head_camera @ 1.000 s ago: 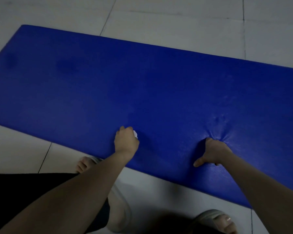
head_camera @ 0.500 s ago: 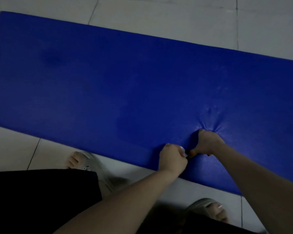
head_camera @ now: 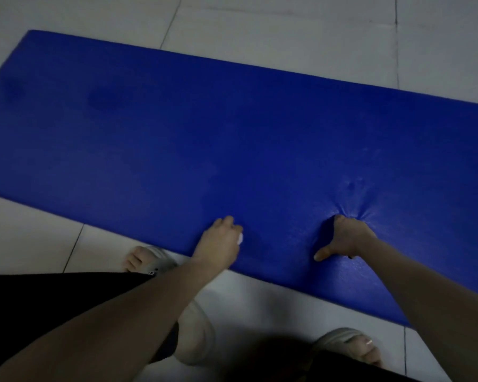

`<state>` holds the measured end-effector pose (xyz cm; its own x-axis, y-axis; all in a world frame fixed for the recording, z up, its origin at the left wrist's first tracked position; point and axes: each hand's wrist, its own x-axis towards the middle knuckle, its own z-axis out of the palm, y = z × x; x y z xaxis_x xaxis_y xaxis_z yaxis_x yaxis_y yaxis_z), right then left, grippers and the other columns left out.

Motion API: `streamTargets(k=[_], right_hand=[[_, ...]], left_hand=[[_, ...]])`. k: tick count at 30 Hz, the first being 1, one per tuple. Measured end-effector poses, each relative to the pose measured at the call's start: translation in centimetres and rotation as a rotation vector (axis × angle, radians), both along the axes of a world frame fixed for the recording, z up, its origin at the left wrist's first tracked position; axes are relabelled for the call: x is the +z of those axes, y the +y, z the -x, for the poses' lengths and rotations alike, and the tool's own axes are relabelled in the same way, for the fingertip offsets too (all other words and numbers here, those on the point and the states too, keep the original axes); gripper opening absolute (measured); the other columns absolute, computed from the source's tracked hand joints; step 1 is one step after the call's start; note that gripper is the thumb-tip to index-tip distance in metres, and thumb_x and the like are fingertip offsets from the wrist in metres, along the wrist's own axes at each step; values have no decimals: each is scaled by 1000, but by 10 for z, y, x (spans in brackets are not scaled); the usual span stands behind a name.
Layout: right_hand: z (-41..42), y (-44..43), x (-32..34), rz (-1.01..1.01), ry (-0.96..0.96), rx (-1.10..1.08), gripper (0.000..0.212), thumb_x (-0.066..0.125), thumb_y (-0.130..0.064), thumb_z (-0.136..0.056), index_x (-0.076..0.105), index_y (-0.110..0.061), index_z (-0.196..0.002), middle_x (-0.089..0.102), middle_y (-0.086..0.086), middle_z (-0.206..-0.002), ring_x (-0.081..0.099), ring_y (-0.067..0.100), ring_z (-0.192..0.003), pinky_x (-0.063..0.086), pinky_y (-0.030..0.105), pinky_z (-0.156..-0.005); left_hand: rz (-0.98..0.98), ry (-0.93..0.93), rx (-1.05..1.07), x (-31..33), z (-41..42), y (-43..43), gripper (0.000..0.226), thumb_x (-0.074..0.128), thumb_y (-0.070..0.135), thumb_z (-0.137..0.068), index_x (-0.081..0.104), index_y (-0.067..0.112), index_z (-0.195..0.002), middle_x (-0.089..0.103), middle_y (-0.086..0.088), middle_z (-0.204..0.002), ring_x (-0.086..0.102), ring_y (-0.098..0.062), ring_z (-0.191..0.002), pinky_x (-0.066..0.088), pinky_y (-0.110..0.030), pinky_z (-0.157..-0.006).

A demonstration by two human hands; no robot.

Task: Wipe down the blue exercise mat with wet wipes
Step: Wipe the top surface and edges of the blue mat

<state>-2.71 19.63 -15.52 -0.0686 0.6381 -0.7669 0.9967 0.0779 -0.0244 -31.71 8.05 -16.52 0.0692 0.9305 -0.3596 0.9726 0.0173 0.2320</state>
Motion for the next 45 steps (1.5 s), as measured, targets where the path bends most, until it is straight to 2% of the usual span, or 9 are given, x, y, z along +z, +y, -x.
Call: streamTargets(k=[5, 8, 11, 15, 23, 28, 32, 38, 45], right_hand=[[-1, 0, 0, 21, -12, -7, 101, 87, -77, -37, 43, -17, -106, 64, 1, -85, 67, 14, -52, 50, 28, -54], [-1, -1, -1, 18, -11, -9, 100, 87, -76, -37, 43, -17, -105, 64, 1, -86, 67, 15, -50, 52, 29, -57], [-1, 0, -1, 22, -6, -5, 99, 89, -74, -39, 43, -16, -106, 64, 1, -89, 68, 15, -50, 55, 30, -59], [0, 0, 0, 20, 0, -14, 100, 90, -72, -39, 45, -15, -107, 64, 2, -89, 69, 17, -53, 60, 33, -64], [1, 0, 1, 7, -13, 2, 101, 89, -73, -42, 42, -15, -110, 62, 1, -88, 68, 16, -58, 59, 33, -65], [2, -2, 3, -4, -15, 15, 98, 89, -74, -41, 43, -15, -105, 64, 2, -83, 68, 16, -54, 57, 30, -60], [4, -1, 4, 2, -8, 7, 101, 89, -74, -41, 43, -14, -108, 65, 2, -84, 69, 16, -54, 58, 32, -62], [4, 2, 5, 33, -15, -3, 98, 88, -74, -40, 42, -16, -105, 67, 1, -81, 68, 14, -48, 51, 29, -56], [3, 0, 9, 34, -24, -10, 94, 89, -72, -43, 43, -16, -102, 66, 2, -81, 68, 15, -51, 51, 28, -56]], left_hand=[[-94, 58, 332, -5, 45, -12, 8, 53, 14, -94, 58, 8, -95, 54, -9, -100, 53, -25, -87, 48, -38, -73], [-139, -31, 509, -8, 32, -15, 16, 56, 17, -96, 58, 8, -83, 57, -11, -89, 57, -29, -78, 48, -39, -66], [-155, -134, 544, -8, 6, -16, 13, 61, 19, -95, 65, 7, -93, 60, -10, -95, 60, -29, -82, 47, -37, -69], [-188, -241, 421, -6, -44, -26, 20, 58, 23, -99, 67, 10, -112, 62, -9, -105, 62, -26, -88, 50, -37, -78], [-110, -443, 127, -14, -146, -55, 20, 55, 13, -97, 67, 15, -113, 61, -9, -111, 61, -28, -97, 52, -41, -84], [-129, -338, -231, -19, -157, -65, 40, 34, 15, -92, 64, 10, -119, 58, -12, -112, 57, -29, -101, 57, -42, -71], [-160, -228, -294, -21, -124, -61, 16, 68, 8, -82, 69, 15, -97, 56, -3, -100, 57, -22, -88, 50, -31, -57], [-239, -167, -50, -22, -65, -61, 8, 68, 11, -85, 64, 17, -89, 55, -2, -91, 53, -19, -80, 54, -35, -64], [-219, 9, 372, -17, 10, -48, 14, 63, 7, -86, 65, 7, -101, 59, -14, -101, 55, -31, -92, 52, -45, -79]])
